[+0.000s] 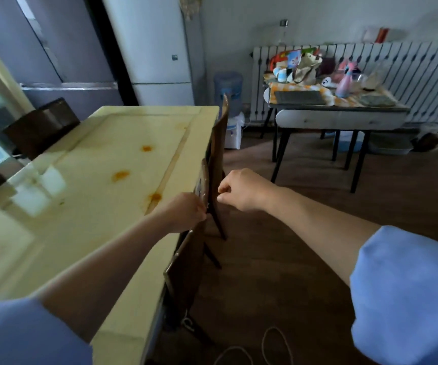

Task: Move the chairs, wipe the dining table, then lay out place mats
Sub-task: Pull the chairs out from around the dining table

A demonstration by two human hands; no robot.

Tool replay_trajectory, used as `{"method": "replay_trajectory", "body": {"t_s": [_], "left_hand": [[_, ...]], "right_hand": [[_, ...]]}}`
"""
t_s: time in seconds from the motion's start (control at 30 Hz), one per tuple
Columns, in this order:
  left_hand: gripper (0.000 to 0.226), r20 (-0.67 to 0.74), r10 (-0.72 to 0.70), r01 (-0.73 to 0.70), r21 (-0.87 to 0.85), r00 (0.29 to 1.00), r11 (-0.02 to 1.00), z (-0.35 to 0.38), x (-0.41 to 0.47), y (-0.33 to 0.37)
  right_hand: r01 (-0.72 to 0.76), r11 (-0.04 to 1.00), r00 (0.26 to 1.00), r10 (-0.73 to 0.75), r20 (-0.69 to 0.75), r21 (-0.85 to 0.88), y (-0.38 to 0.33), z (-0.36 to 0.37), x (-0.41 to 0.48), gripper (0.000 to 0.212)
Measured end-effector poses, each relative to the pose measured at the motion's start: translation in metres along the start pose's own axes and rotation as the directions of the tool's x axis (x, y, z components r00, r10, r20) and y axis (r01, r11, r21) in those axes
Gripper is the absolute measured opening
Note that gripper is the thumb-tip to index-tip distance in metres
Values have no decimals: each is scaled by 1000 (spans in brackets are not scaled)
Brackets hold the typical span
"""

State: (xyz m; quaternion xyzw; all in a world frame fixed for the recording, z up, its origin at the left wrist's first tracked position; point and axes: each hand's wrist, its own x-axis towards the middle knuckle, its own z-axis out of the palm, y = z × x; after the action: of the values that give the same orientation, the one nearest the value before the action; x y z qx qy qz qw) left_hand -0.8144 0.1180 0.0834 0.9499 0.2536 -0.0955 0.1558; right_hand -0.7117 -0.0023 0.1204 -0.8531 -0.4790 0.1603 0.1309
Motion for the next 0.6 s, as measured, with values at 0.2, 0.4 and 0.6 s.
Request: {"method": "replay_trajectory", "body": {"t_s": [0.2,0.4,0.6], "left_hand": [[22,-32,-105,104,-27,994,994,1,-16,30],[21,-33,-191,189,-69,981,980,8,-3,35],[23,9,-250,250,-62,968,966,20,27,26]], "right_hand": [[112,994,993,-112,34,-16,26,-20,-18,31],[178,984,982,-177,61,-18,42,-27,-6,30],[219,976,971,-217,99,-9,60,-24,39,32]]}}
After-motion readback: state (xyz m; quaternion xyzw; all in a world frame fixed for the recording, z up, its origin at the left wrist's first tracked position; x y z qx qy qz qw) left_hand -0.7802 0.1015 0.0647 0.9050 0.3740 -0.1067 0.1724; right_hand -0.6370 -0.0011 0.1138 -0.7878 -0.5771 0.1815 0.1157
